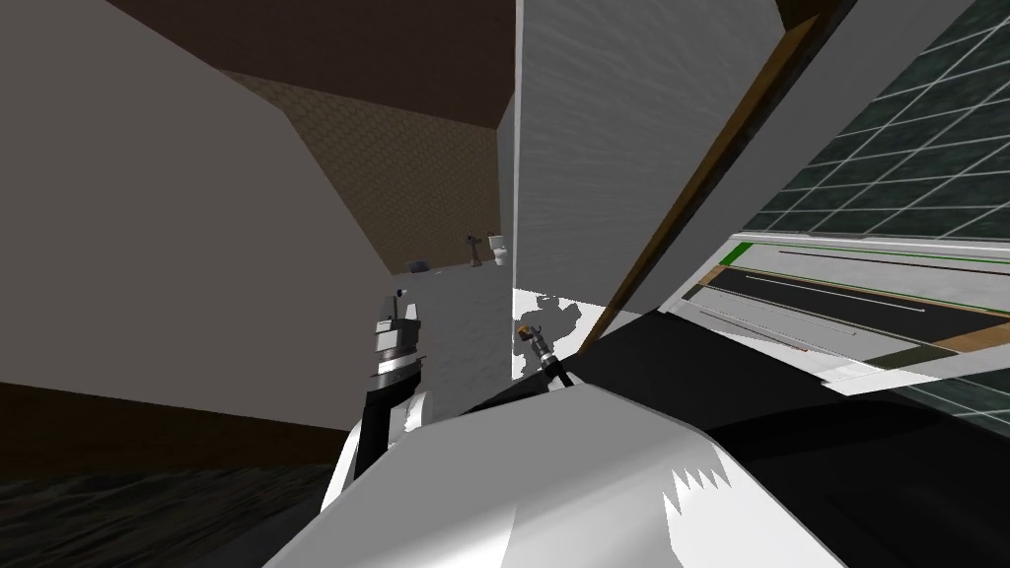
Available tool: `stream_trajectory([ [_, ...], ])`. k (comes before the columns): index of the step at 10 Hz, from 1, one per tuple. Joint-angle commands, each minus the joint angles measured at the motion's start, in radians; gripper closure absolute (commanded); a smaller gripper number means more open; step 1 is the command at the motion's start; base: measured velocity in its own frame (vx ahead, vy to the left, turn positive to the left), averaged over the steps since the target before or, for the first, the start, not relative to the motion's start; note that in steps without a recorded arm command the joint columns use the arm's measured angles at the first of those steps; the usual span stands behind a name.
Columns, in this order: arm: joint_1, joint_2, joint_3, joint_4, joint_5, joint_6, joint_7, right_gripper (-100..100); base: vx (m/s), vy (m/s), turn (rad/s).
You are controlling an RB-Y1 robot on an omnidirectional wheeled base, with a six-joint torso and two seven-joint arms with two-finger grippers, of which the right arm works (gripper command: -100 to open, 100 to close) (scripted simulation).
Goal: Push the door open
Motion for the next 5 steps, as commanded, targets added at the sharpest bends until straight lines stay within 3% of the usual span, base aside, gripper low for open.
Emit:
stream_trajectory([
  [1,0.0,0.0,0.0,0.0,0.0,0.0,0.0,-100,0.081,0.003,0.006],
  [2,0.0,0.0,0.0,0.0,0.0,0.0,0.0,100,-0.01,0.0,-0.004],
  [5,0.0,0.0,0.0,0.0,0.0,0.0,0.0,100,-0.021,-0.004,0.0],
])
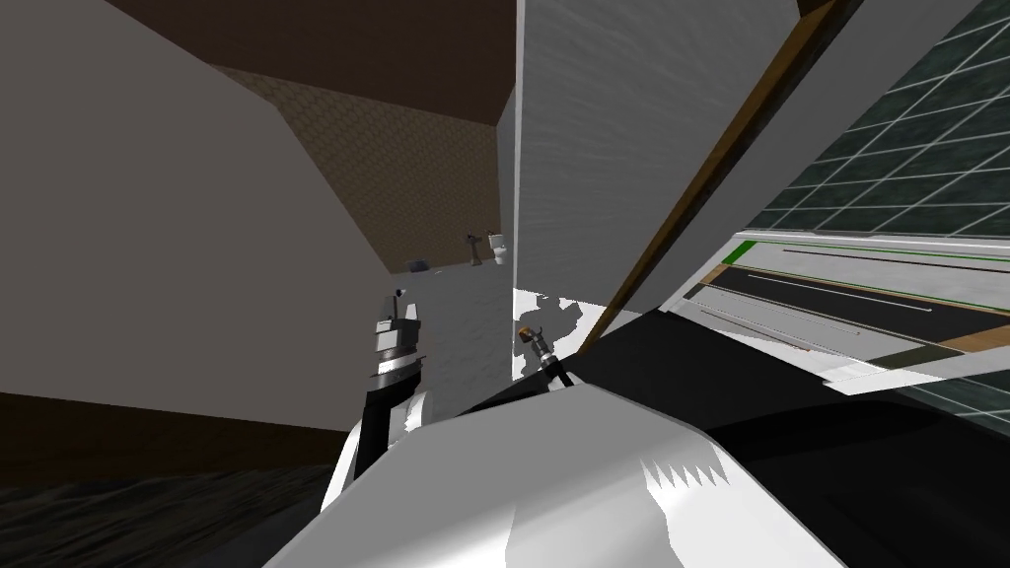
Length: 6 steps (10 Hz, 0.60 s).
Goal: Push the door open
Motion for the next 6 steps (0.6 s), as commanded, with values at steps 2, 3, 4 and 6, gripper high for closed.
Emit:
stream_trajectory([
  [2,0.001,0.001,0.001,-0.001,0.0,-0.002,0.0,100,-0.008,0.001,-0.006],
  [3,0.0,0.001,-0.013,0.006,-0.005,0.001,0.005,100,0.104,0.044,-0.036],
  [4,0.0,0.001,-0.016,0.007,-0.006,0.001,0.006,100,0.153,0.045,-0.043],
  [6,-0.003,0.003,-0.035,0.013,-0.013,0.002,0.012,100,0.182,0.049,-0.03],
])
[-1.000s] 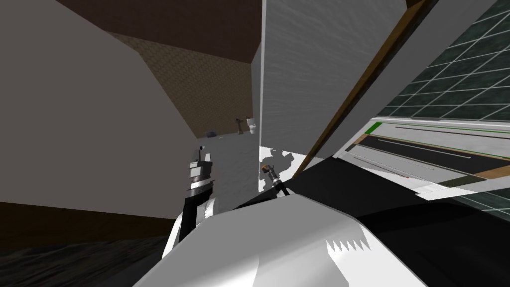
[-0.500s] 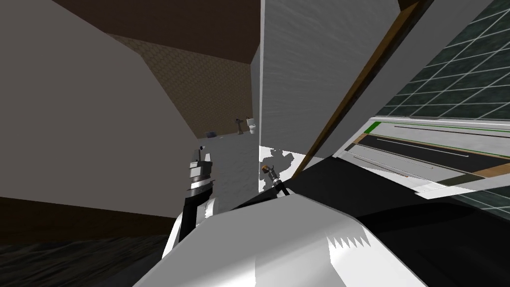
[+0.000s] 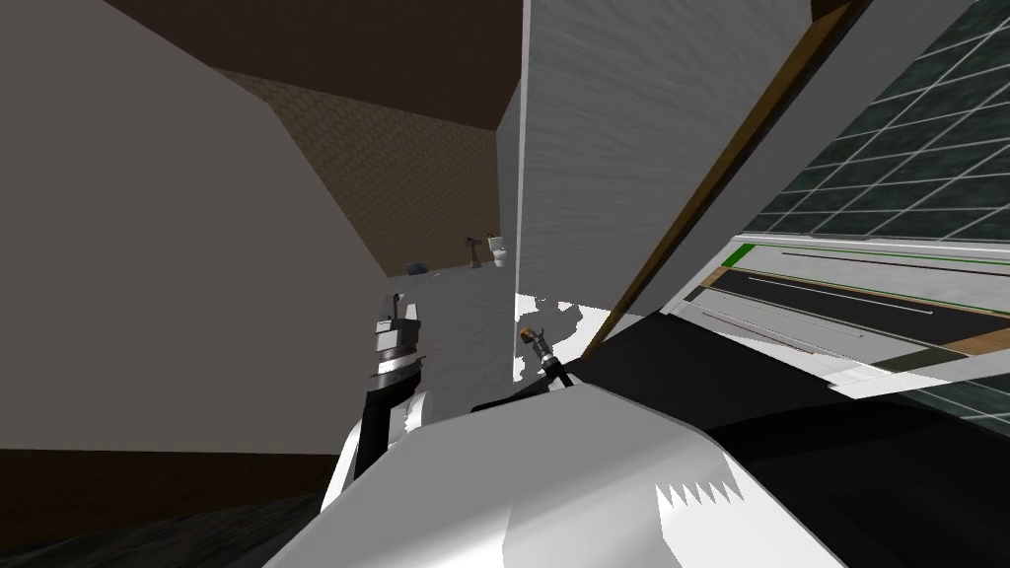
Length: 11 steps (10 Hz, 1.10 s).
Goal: Push the door open
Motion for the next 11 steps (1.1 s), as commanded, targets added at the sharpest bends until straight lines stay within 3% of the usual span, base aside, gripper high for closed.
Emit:
stream_trajectory([
  [1,-0.002,-0.007,-0.027,-0.015,-0.01,0.004,0.008,100,0.201,0.096,-0.021],
  [11,-0.02,0.004,-0.157,0.026,-0.057,0.007,0.053,100,0.173,0.096,-0.062],
])
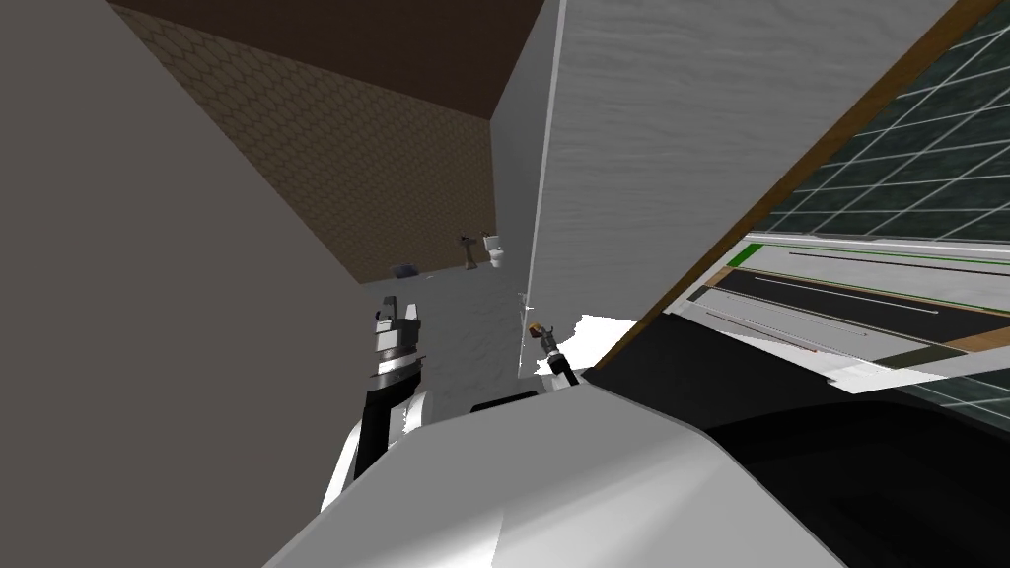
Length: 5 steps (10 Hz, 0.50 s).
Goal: Push the door open
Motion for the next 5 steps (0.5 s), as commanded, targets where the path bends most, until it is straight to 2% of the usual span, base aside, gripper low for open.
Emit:
stream_trajectory([
  [1,-0.014,-0.006,-0.032,0.016,-0.012,-0.006,0.008,100,0.118,0.101,-0.069],
  [2,-0.016,-0.005,-0.048,0.021,-0.018,-0.005,0.013,100,0.182,0.098,-0.087],
  [3,-0.016,-0.005,-0.048,0.021,-0.018,-0.005,0.013,100,0.139,0.064,-0.045],
  [5,-0.021,-0.002,-0.085,0.033,-0.031,-0.004,0.026,100,0.176,0.123,-0.083],
])
